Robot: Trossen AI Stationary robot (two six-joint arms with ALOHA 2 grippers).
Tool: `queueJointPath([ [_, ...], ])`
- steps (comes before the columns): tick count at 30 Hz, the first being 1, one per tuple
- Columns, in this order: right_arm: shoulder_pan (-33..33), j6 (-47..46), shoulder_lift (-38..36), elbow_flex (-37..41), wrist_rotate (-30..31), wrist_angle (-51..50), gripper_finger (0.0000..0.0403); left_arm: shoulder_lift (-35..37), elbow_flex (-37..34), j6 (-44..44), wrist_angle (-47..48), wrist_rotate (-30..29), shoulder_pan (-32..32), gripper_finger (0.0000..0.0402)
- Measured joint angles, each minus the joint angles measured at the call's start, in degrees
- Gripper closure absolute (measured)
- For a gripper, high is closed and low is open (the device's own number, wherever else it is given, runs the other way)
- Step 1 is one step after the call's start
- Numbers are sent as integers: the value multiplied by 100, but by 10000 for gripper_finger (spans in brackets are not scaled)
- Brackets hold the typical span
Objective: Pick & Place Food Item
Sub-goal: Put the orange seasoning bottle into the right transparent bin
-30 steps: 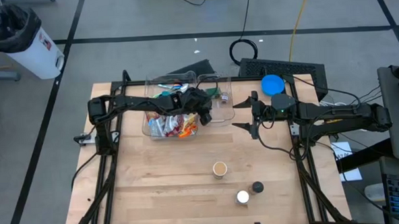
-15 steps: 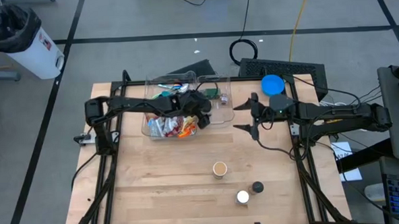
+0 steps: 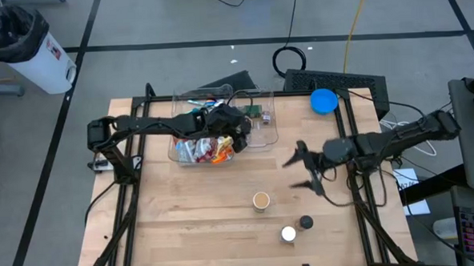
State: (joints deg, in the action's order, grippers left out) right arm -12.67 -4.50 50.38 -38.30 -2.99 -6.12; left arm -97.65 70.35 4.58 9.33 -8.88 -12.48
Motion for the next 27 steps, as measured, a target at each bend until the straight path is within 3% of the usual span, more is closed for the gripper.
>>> queueJointPath([
  [8, -2073, -942, 208, 0, 945, -372, 71, 0, 0, 50, 19, -5, 104, 138],
  [14, -3119, -1459, 560, 0, 1658, -578, 71, 0, 0, 296, -3, -7, 181, 136],
  [19, -3485, -1583, 1050, 0, 1665, -616, 71, 0, 2, 677, -3, -10, 257, 133],
  [27, -3497, -1566, 1663, 0, 1666, -567, 71, 2, 2, 1004, -18, -11, 391, 133],
])
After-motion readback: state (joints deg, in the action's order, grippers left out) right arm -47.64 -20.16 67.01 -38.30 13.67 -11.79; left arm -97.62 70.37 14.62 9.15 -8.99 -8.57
